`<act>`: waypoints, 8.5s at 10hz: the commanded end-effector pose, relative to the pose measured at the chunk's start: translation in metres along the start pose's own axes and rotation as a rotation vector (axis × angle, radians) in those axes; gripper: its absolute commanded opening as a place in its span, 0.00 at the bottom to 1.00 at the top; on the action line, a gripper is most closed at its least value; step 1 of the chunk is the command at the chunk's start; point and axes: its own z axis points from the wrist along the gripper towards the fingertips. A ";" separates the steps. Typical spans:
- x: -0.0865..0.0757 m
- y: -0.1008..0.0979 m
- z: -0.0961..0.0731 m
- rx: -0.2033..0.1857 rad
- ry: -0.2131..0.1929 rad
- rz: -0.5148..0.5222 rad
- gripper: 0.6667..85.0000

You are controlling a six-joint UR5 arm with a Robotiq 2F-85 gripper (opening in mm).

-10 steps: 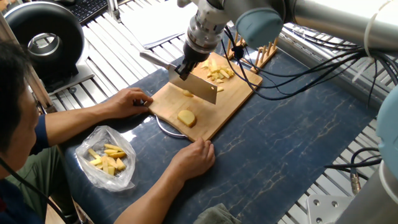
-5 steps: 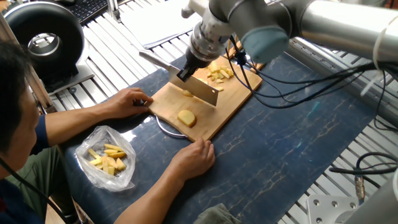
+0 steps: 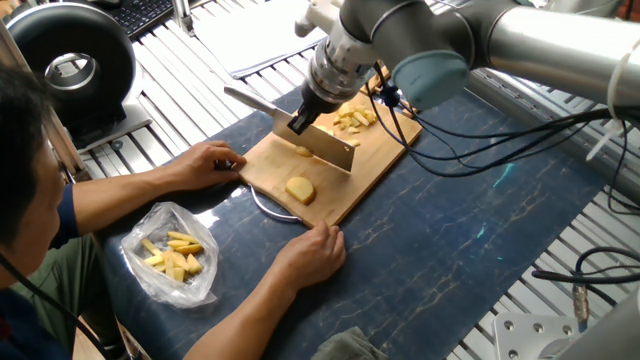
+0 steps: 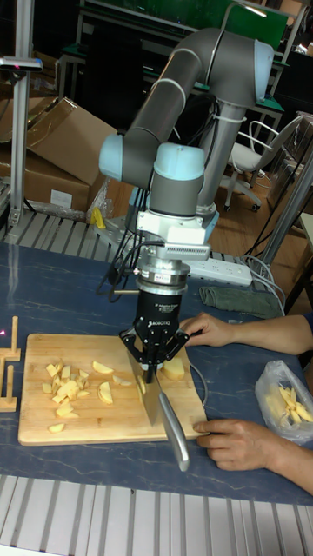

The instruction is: Chop the potatoes

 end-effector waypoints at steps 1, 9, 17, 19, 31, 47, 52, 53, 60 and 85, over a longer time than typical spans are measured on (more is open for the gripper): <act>-0.002 -0.005 0.008 -0.023 0.002 -0.024 0.00; -0.011 -0.015 -0.046 0.017 0.106 -0.040 0.00; -0.009 0.009 -0.028 -0.004 0.070 0.000 0.00; -0.009 0.008 -0.025 -0.001 0.066 -0.001 0.00; 0.011 0.012 0.000 0.006 -0.006 -0.008 0.00; -0.010 0.015 -0.021 -0.009 0.054 -0.039 0.00; -0.012 0.011 -0.023 -0.010 0.056 -0.039 0.00; -0.013 0.011 -0.024 -0.010 0.057 -0.039 0.00; -0.013 0.007 -0.019 -0.003 0.050 -0.041 0.00; -0.011 0.013 -0.022 -0.006 0.005 -0.037 0.00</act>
